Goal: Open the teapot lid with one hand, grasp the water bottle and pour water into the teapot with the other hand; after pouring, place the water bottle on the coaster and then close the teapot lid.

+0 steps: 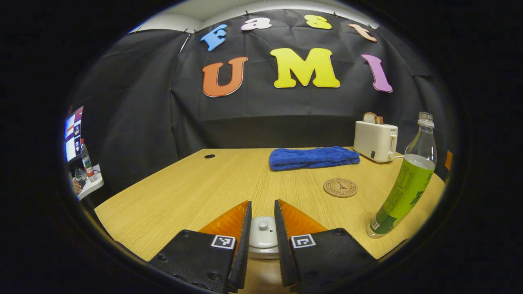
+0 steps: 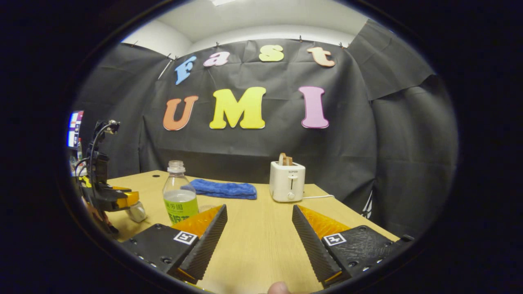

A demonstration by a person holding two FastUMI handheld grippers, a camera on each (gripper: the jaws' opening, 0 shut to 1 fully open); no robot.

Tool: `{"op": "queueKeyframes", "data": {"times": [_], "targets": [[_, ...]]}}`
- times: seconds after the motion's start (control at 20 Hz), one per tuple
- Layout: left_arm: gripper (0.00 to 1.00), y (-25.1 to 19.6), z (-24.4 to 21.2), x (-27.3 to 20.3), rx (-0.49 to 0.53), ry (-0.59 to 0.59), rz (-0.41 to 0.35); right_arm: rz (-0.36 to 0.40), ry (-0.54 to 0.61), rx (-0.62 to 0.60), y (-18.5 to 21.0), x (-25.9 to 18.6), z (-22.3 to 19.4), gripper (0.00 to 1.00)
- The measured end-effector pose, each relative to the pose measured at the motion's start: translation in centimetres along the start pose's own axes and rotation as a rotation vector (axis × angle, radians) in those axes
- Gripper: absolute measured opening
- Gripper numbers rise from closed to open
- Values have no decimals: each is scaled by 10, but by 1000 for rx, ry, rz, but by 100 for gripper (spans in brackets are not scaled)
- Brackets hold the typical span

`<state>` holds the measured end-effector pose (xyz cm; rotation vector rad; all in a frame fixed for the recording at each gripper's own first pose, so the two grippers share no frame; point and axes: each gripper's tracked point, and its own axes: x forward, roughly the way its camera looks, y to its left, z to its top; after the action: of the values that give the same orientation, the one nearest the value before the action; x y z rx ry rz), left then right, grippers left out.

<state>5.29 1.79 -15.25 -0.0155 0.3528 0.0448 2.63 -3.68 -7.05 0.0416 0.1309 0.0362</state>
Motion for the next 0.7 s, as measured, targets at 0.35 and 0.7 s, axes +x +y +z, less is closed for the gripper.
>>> {"op": "queueKeyframes", "data": {"times": [0.35, 0.7], "targets": [[5, 0, 3, 2, 34, -5, 15, 65, 7, 13, 11, 1, -9, 95], [3, 3, 22, -7, -16, -59, -20, 181, 5, -4, 40, -8, -8, 99]]}}
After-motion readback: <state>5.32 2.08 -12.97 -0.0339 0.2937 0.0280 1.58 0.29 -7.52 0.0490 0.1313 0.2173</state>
